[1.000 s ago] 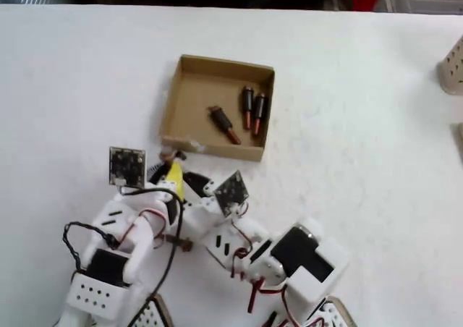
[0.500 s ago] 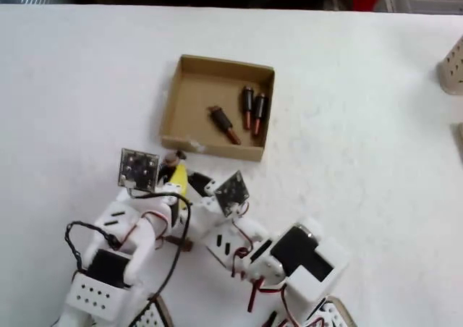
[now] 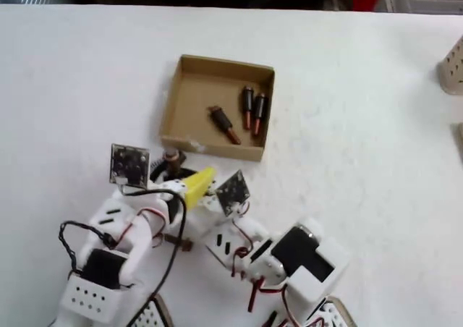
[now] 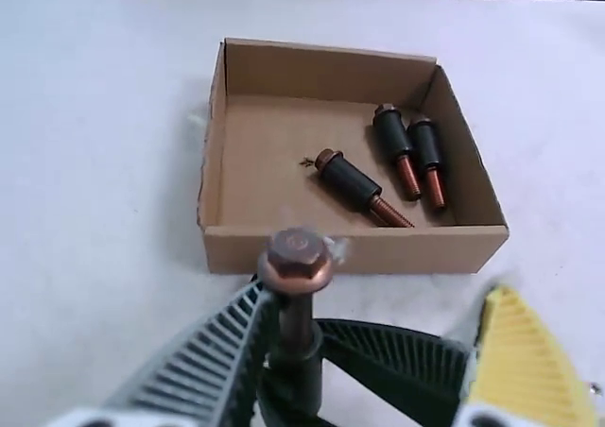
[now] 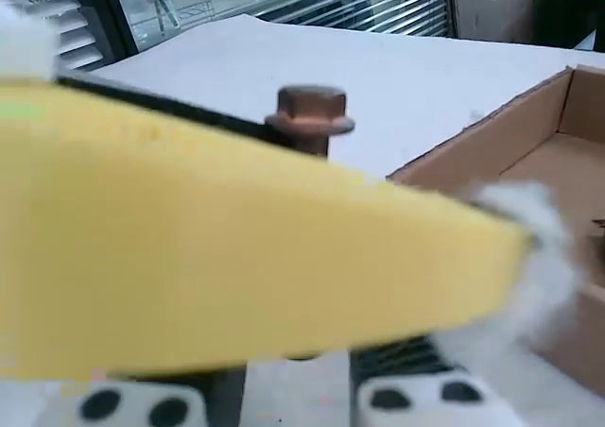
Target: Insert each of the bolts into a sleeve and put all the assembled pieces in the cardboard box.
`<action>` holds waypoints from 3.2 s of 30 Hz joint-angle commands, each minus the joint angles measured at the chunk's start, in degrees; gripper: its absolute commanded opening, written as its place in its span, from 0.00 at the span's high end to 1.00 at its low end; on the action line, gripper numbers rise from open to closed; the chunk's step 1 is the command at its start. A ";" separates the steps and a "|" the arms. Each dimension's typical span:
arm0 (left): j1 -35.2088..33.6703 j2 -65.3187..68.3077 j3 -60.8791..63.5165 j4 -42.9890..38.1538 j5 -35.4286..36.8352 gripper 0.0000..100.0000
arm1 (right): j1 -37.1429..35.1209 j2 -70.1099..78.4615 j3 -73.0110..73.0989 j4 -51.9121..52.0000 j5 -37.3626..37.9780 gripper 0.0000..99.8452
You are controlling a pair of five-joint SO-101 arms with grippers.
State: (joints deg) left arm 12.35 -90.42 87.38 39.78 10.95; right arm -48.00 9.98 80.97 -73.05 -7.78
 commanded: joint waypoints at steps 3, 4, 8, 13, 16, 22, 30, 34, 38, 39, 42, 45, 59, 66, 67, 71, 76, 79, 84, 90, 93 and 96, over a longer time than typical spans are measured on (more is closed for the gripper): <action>1.10 -0.57 -13.10 11.52 0.35 0.65 | 0.75 -2.15 -0.35 -0.04 0.00 0.98; 1.10 -0.57 -14.86 13.63 0.35 0.65 | 0.75 -2.15 -0.35 -0.04 0.00 0.98; 2.24 -0.40 -14.95 17.05 -0.88 0.65 | 0.84 -2.24 -0.35 -0.04 0.00 0.98; 3.03 -0.48 -11.96 16.70 -2.55 0.65 | 0.84 -2.24 -0.35 -0.04 0.00 0.98; 2.95 -0.57 -12.84 16.70 -2.46 0.65 | 0.84 -2.24 -0.35 -0.04 0.00 0.98; -1.98 -0.57 -19.87 17.05 4.13 0.65 | 0.84 -2.15 -0.35 -0.04 0.00 0.98; -15.78 -0.48 -22.51 16.88 4.40 0.93 | 2.24 -2.51 -0.35 -0.04 0.00 0.98; -22.11 -0.48 -16.53 16.26 4.40 0.94 | 2.33 -2.51 -0.18 -0.04 0.00 0.98; -23.87 -0.57 -7.47 15.56 4.40 0.97 | 3.03 -2.59 -0.18 -0.22 0.00 0.98; -24.04 -0.57 -5.63 14.42 4.40 0.98 | 3.38 -2.59 -0.18 -0.40 0.00 0.98; -26.51 -0.57 -1.05 9.76 4.40 0.98 | 3.65 -2.68 -0.18 -0.48 0.00 0.98; -28.18 -0.57 3.08 4.48 4.40 0.98 | 4.79 -5.41 0.62 -0.04 0.00 0.98; -28.26 -0.31 9.93 3.16 -5.27 0.98 | 11.82 -42.68 3.16 37.14 -0.35 0.98; -28.18 -0.22 9.93 4.13 -5.27 0.97 | 20.09 -57.54 -10.46 74.42 0.00 0.98; -28.09 -0.22 9.93 4.48 -5.27 0.97 | 21.05 -57.89 -12.92 78.64 0.00 0.98; -28.09 -0.22 9.93 4.75 -5.27 0.97 | 23.60 -57.98 -22.24 89.27 4.66 0.98; -28.09 -0.22 9.93 4.84 -5.27 0.97 | 23.96 -56.92 -31.03 96.48 13.45 0.98; -28.09 -0.22 9.93 4.84 -5.27 0.97 | 23.96 -52.00 -37.98 101.67 13.71 0.98; -28.09 -0.22 9.93 4.84 -5.27 0.97 | 23.96 -39.08 -52.13 111.60 13.80 0.92; -28.09 -0.22 9.93 4.84 -5.27 0.97 | 25.71 -24.75 -66.37 116.88 13.36 0.90; -28.09 -0.22 9.93 4.84 -5.27 0.97 | 27.47 -17.63 -71.65 116.09 13.80 0.95; -28.09 -0.22 9.93 4.84 -5.27 0.97 | 28.62 -10.42 -75.96 116.18 13.89 0.99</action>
State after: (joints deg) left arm -15.34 -90.51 97.58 44.35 6.11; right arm -20.75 -4.88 10.81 43.25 5.14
